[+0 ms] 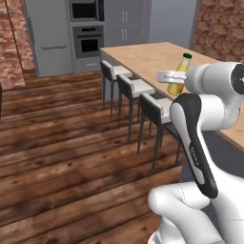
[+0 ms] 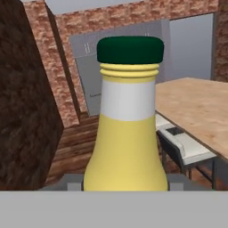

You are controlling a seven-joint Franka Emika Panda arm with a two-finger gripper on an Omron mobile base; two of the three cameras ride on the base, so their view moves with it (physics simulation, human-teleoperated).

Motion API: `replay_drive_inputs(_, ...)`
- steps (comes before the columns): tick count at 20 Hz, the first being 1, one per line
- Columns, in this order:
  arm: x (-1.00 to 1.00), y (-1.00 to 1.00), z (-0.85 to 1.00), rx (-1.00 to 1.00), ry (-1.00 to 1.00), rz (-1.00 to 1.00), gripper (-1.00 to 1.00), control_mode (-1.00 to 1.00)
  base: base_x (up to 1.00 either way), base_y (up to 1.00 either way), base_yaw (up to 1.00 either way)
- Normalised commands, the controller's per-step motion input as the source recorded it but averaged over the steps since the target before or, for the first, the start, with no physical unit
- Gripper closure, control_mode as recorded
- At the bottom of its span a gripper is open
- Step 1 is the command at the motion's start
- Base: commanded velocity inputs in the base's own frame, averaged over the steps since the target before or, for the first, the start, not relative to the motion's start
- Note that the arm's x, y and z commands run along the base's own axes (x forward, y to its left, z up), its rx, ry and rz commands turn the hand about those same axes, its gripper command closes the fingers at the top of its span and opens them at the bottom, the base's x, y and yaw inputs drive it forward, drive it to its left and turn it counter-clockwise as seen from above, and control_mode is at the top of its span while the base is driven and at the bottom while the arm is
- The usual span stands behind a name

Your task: Move the mustard and shaker from the cabinet to the dining counter.

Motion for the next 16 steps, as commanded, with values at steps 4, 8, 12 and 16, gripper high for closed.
replay_drive_inputs(4, 0.0, 0.0, 0.0, 0.0, 0.0, 0.0, 1.0, 1.0, 0.87, 0.27, -0.18)
replay_drive_inputs(8, 0.0, 0.0, 0.0, 0.0, 0.0, 0.0, 1.0, 1.0, 0.82, 0.29, -0.21)
replay_drive_inputs(12, 0.0, 0.0, 0.0, 0.0, 0.0, 0.0, 1.0, 1.0, 0.83, 0.3, -0.2)
replay_drive_inputs(16, 0.0, 0.0, 0.0, 0.0, 0.0, 0.0, 1.0, 1.0, 0.73, 0.37, -0.3)
